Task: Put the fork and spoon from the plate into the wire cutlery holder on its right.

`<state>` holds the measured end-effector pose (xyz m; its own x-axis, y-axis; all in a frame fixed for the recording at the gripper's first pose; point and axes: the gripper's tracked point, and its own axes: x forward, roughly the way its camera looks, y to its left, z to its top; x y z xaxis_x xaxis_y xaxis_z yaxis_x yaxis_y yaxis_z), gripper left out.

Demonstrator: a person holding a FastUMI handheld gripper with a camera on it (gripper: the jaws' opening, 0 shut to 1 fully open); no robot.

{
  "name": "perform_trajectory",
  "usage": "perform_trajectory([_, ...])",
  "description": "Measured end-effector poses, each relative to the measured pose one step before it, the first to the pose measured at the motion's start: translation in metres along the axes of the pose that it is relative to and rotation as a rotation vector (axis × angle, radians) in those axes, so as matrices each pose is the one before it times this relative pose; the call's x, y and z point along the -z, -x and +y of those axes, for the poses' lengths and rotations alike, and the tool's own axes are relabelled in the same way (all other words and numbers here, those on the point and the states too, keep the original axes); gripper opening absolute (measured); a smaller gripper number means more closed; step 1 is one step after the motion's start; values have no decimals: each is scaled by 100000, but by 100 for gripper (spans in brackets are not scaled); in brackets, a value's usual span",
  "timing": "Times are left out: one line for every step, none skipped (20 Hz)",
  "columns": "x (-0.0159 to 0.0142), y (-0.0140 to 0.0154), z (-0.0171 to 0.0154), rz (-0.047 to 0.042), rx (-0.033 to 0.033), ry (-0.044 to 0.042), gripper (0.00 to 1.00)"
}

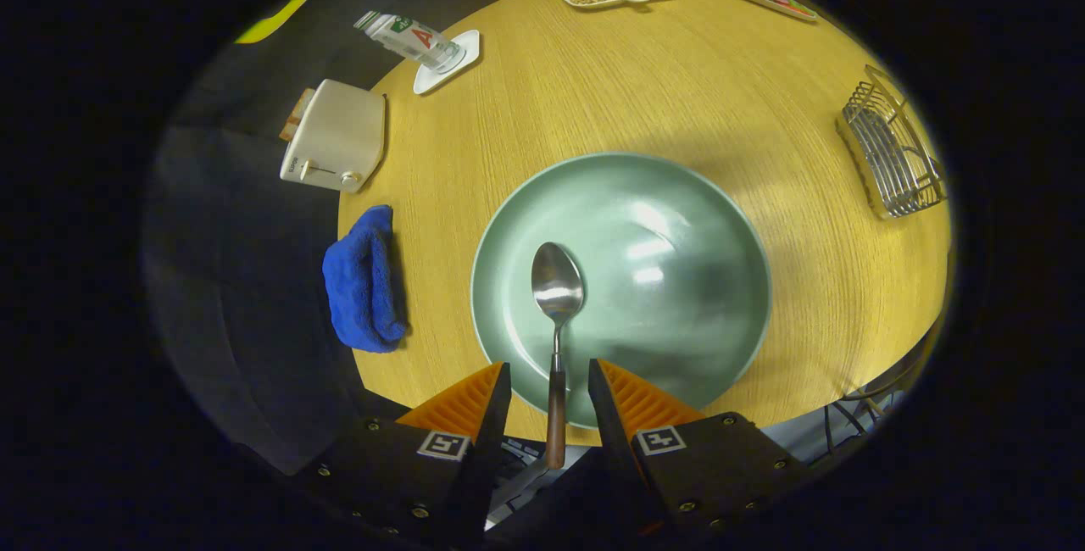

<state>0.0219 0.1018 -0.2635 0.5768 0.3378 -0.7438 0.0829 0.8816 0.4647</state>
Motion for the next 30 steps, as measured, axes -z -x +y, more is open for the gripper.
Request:
perform_trajectory([374,-430,101,1553,411,300,57])
perform_trajectory([373,-407,206,1358,583,325,57])
perform_trajectory([192,-321,12,1019,538,281,57])
perform_trajectory([236,-277,-87,1071,802,172,57])
perform_trajectory([213,-306,-13,1037,268,-145,57])
perform_trajectory([127,-291,-78,727,320,-486,57])
perform_trajectory([212,-312,41,1324,262,-672,52])
perform_trajectory([138,-246,-130,941,489,-123,47])
perform_trajectory([303,-253,-50,1111,363,70,48])
perform_trajectory([157,-63,-37,754,356,-44,48])
perform_trajectory([-115,-1,-266,581,323,158,48])
perform_trajectory([62,-134,-72,630,373,460,48])
perform_trajectory([117,-207,-59,734,341,441,48])
perform_trajectory([145,-163,-102,1097,306,467,48])
perform_trajectory([131,-79,260,839,-1401,-409,48])
perform_trajectory([-445,526,563,560,-4968,-1668,48])
perform_trajectory([488,-1831,-1017,1080,5617,-2455,47])
perform_trajectory([106,299,133,1293,-961,1082,11])
perform_trajectory([-40,-284,-226,62,-635,455,11])
perform_trajectory([-478,-342,1,-706,1427,-1110,5])
perform_trajectory([582,208,452,557,-362,1257,4])
perform_trajectory([-56,163,-50,-614,-6,302,5])
perform_trajectory([-96,158,32,-151,-436,-356,4])
perform_trajectory([46,205,34,64,-644,-276,5])
perform_trajectory([-69,91,9,-234,-575,-381,5])
perform_trajectory([-86,100,142,27,-927,-386,4])
perform_trajectory([-130,154,178,-247,-889,-501,4])
perform_trajectory([-47,148,19,-275,-746,-204,4])
perform_trajectory([-5,147,91,-278,-708,-175,4])
perform_trajectory([-86,158,133,-278,-458,-129,4])
